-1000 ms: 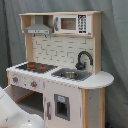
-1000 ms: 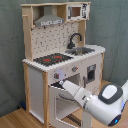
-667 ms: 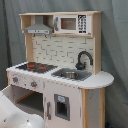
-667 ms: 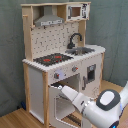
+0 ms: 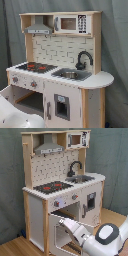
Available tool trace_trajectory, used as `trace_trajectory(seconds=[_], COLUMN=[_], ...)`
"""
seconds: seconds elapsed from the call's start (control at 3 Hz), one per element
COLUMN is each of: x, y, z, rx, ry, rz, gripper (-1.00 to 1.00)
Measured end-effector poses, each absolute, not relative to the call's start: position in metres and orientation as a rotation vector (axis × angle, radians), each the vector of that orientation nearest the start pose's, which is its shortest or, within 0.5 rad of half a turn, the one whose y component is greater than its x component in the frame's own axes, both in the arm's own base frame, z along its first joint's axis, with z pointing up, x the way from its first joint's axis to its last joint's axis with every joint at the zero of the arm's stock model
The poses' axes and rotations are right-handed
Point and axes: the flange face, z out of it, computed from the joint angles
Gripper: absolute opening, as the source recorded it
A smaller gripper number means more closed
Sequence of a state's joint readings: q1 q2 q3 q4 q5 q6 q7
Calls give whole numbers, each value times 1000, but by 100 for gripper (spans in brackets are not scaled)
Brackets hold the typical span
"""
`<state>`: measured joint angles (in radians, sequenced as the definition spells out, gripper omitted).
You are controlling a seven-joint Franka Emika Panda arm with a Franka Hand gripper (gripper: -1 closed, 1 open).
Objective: Play with the kitchen
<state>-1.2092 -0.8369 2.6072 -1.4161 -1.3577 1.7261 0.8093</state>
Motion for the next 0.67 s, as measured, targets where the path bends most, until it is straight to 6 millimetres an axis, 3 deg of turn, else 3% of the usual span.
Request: trace_trajectory(seconds=[0.67], x=[121], y=[703], z=[296], rx=[1513], ry=[902], rz=[1450], gripper=[100])
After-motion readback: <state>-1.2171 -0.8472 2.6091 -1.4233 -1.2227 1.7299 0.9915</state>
